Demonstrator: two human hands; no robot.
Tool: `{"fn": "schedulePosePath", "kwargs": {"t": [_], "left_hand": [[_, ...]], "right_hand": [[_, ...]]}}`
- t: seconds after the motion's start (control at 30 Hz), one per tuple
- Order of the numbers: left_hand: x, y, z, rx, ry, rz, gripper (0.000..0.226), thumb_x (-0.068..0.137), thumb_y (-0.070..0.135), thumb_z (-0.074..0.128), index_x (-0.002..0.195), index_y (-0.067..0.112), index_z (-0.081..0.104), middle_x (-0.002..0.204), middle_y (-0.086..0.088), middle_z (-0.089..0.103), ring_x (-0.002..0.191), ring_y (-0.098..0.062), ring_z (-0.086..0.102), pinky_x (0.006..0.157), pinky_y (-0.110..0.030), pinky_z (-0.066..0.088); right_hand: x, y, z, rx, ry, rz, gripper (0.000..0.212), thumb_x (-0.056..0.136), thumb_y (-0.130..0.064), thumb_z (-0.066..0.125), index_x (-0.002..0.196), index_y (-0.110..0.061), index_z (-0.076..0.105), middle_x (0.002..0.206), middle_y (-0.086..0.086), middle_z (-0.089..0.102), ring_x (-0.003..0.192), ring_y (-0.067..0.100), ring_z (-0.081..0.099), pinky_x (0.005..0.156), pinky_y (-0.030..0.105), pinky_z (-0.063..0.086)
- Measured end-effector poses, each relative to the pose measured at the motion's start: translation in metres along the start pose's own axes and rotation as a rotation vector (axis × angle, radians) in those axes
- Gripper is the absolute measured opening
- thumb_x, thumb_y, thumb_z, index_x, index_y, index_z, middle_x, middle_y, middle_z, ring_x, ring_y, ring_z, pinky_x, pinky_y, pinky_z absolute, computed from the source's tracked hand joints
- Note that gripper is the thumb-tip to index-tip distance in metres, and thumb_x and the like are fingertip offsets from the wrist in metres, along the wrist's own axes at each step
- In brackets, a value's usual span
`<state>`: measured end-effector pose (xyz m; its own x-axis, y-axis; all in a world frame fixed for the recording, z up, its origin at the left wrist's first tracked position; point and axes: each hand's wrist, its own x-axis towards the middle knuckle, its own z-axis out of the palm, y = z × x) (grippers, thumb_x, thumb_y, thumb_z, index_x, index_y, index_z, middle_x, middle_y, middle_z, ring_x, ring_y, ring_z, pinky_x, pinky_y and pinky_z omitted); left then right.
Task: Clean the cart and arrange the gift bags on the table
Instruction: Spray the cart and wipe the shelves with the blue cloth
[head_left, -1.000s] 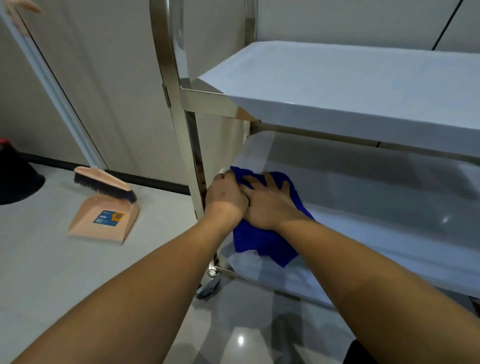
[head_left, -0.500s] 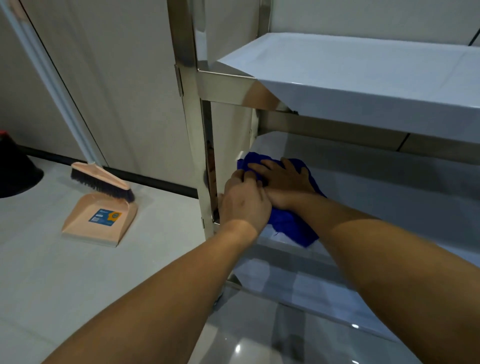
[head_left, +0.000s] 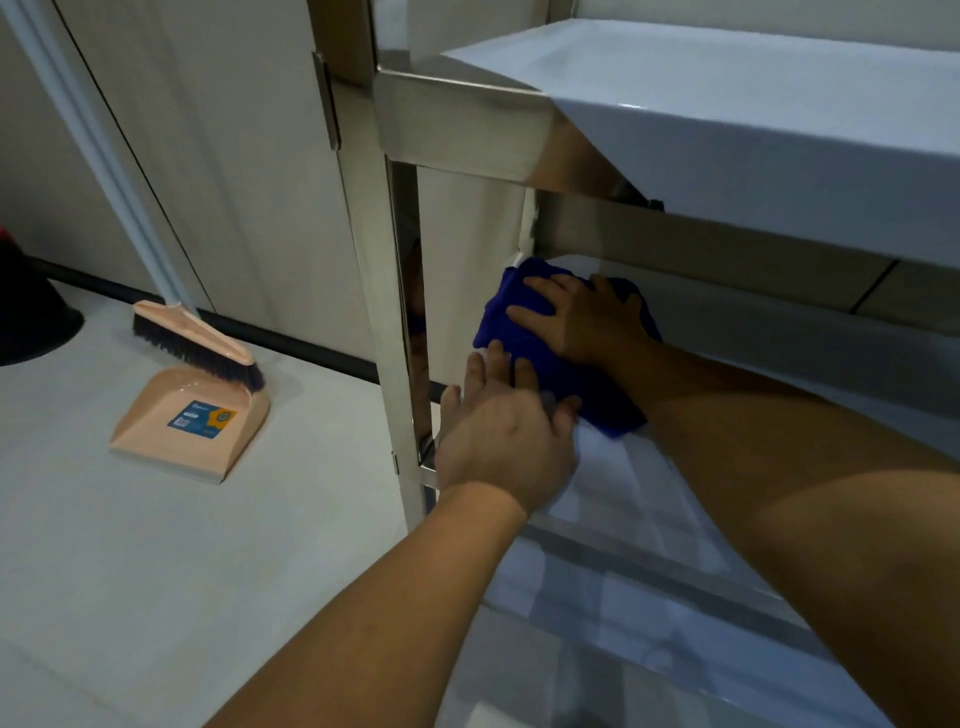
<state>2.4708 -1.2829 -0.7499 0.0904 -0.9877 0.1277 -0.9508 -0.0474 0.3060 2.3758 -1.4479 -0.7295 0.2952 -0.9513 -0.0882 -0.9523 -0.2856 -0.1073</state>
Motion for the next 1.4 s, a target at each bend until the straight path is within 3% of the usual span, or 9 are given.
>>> {"fn": "schedulePosePath", "kwargs": {"t": [0.17,0.33,0.5,0.6,0.73,0.87,1.07,1.23,1.4], "left_hand": [[-0.003,0.002,-0.005,0.016,-0.077,-0.009,0.069,0.103,0.061,0.022,0.161,0.022,0.018,0.169,-0.007,0.008,0.156,-0.028,0.006,0.125,-0.049,0.015],[-0.001,0.004,-0.006,0.056,-0.062,-0.033,0.069,0.102,0.065,0.025,0.157,0.024,0.026,0.169,-0.005,0.013,0.155,-0.028,0.009,0.124,-0.048,0.016],[0.000,0.003,-0.005,0.039,-0.079,-0.034,0.070,0.101,0.066,0.023,0.158,0.027,0.025,0.169,-0.001,0.009,0.156,-0.024,0.003,0.124,-0.045,0.010],[-0.001,0.001,-0.003,0.016,-0.063,-0.023,0.066,0.103,0.063,0.019,0.157,0.027,0.028,0.169,-0.001,0.012,0.156,-0.022,0.004,0.124,-0.045,0.010],[-0.003,0.000,0.000,-0.005,-0.057,-0.012,0.062,0.106,0.056,0.014,0.157,0.025,0.031,0.169,-0.002,0.015,0.156,-0.023,0.006,0.126,-0.046,0.013],[-0.001,-0.001,0.005,0.008,-0.025,-0.010,0.060,0.107,0.052,0.015,0.153,0.022,0.040,0.165,-0.006,0.026,0.154,-0.026,0.017,0.123,-0.047,0.022],[0.000,0.001,0.005,-0.045,0.058,-0.017,0.055,0.105,0.050,0.015,0.131,0.021,0.053,0.139,-0.008,0.055,0.133,-0.031,0.045,0.106,-0.053,0.040],[-0.005,0.004,-0.003,-0.143,0.090,-0.018,0.056,0.104,0.051,0.017,0.135,0.018,0.049,0.129,-0.010,0.058,0.119,-0.031,0.050,0.100,-0.049,0.040],[-0.008,0.004,-0.007,-0.088,0.042,0.006,0.057,0.101,0.057,0.022,0.118,0.019,0.060,0.117,-0.009,0.061,0.113,-0.031,0.049,0.095,-0.047,0.037]], "right_hand": [[0.040,0.010,-0.002,0.041,-0.002,0.042,0.086,0.085,-0.088,0.025,0.158,-0.046,0.009,0.168,-0.005,0.011,0.151,0.039,0.012,0.120,0.063,0.008],[0.074,0.017,-0.007,0.028,0.017,0.104,0.086,0.087,-0.086,0.022,0.159,-0.041,0.012,0.168,0.000,0.013,0.151,0.040,0.013,0.120,0.063,0.009],[0.096,0.022,-0.007,-0.002,0.084,0.101,0.090,0.078,-0.089,0.014,0.149,-0.038,0.037,0.159,0.011,0.033,0.140,0.044,0.034,0.116,0.063,0.021],[0.094,0.023,-0.003,0.019,0.108,0.088,0.087,0.082,-0.087,0.017,0.152,-0.037,0.034,0.160,0.011,0.030,0.141,0.043,0.033,0.117,0.062,0.020],[0.067,0.024,-0.002,0.023,0.086,0.101,0.079,0.093,-0.079,0.017,0.159,-0.036,0.017,0.167,0.004,0.017,0.149,0.038,0.018,0.119,0.062,0.010],[0.022,0.025,0.003,0.034,0.087,0.086,0.077,0.095,-0.076,0.019,0.160,-0.034,0.016,0.167,0.002,0.019,0.150,0.038,0.017,0.117,0.067,0.010],[-0.071,0.015,0.011,0.038,0.064,0.136,0.074,0.096,-0.073,0.019,0.160,-0.038,0.006,0.168,-0.005,0.011,0.153,0.033,0.007,0.117,0.067,0.010],[-0.145,0.003,0.014,0.049,0.053,0.213,0.072,0.095,-0.073,0.016,0.158,-0.040,0.006,0.167,-0.008,0.012,0.153,0.030,0.007,0.116,0.066,0.012],[-0.199,-0.015,0.019,0.041,0.063,0.292,0.073,0.096,-0.068,0.021,0.159,-0.037,0.000,0.168,-0.006,0.007,0.153,0.033,0.003,0.116,0.067,0.012]]}}
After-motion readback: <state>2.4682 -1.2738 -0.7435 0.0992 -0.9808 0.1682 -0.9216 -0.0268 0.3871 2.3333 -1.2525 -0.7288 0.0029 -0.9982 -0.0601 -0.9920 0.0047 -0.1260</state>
